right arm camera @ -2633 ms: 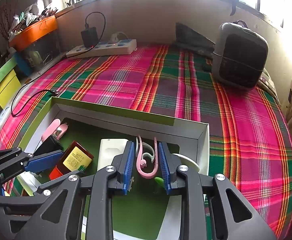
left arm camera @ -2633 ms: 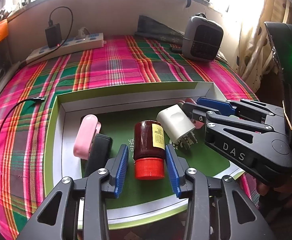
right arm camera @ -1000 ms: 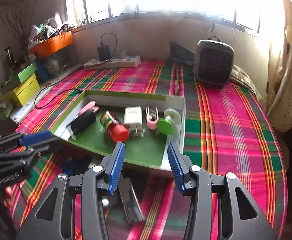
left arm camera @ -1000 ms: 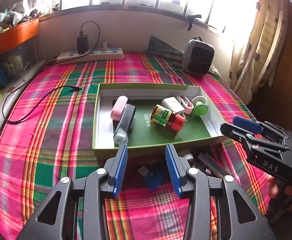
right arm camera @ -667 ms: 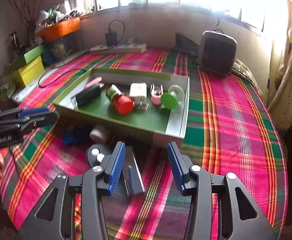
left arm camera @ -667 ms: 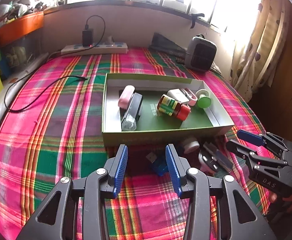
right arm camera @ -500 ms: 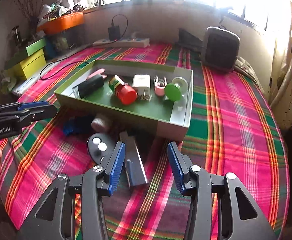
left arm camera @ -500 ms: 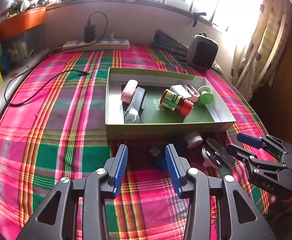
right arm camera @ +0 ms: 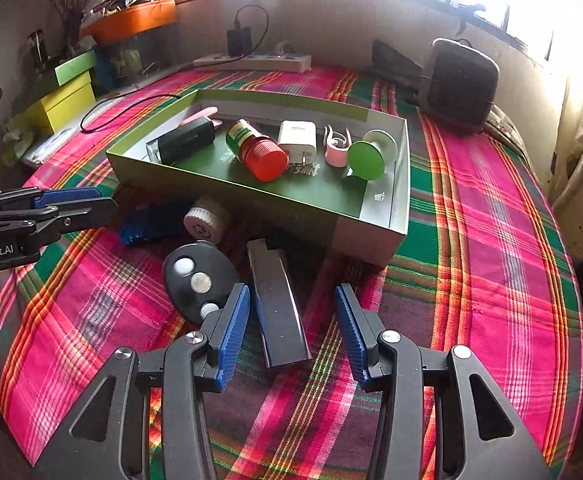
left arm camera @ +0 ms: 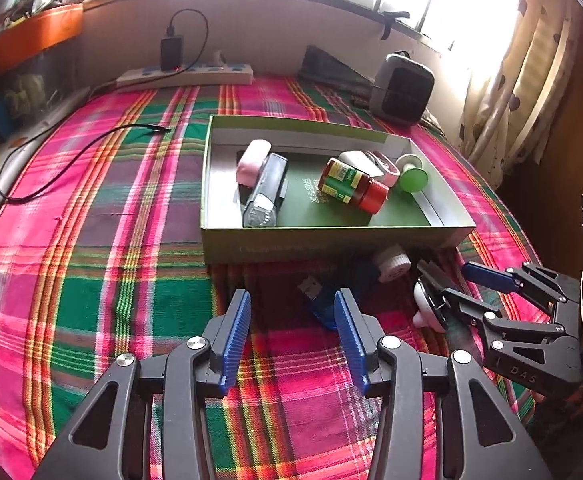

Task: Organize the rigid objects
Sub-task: 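Grasp the dark metal bar with the right gripper while the left approaches the black dotted disc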

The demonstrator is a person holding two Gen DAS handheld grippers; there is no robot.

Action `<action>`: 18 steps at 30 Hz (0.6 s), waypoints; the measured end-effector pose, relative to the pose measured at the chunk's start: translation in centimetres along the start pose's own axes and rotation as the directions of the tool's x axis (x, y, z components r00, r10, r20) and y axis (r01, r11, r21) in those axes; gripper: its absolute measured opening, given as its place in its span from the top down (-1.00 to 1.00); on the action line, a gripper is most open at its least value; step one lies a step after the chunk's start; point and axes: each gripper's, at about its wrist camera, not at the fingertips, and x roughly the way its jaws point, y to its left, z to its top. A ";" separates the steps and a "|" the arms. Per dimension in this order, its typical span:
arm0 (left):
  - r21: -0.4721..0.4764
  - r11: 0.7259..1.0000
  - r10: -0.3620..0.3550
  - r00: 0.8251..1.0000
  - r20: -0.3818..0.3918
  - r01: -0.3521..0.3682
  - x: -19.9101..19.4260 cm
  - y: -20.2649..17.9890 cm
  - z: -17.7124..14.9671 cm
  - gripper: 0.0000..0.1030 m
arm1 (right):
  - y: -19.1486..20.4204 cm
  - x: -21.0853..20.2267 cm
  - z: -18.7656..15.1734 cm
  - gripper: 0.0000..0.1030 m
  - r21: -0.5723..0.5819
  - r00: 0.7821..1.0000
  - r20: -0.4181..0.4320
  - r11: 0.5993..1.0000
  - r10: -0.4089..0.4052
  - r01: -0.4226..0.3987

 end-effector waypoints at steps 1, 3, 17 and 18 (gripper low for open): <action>0.004 1.000 -0.001 1.000 -0.001 0.001 0.1 -0.1 0.0 0.16 | 0.0 0.1 0.0 0.12 -0.006 1.000 -0.002 1.000 -0.006 0.006; 0.015 1.000 -0.006 1.000 -0.002 0.006 0.1 -0.3 0.1 0.16 | 0.1 0.4 0.0 0.12 -0.015 1.000 -0.015 1.000 -0.014 0.014; 0.073 0.997 0.010 0.999 -0.036 -0.007 1.6 -1.6 0.5 0.13 | -0.6 0.2 -0.1 0.37 0.018 1.000 -0.007 1.000 0.024 -0.024; 0.075 0.997 0.009 0.999 -0.036 -0.007 1.6 -1.7 0.6 0.13 | -0.6 0.2 -0.1 0.38 0.017 1.000 -0.006 1.000 0.027 -0.027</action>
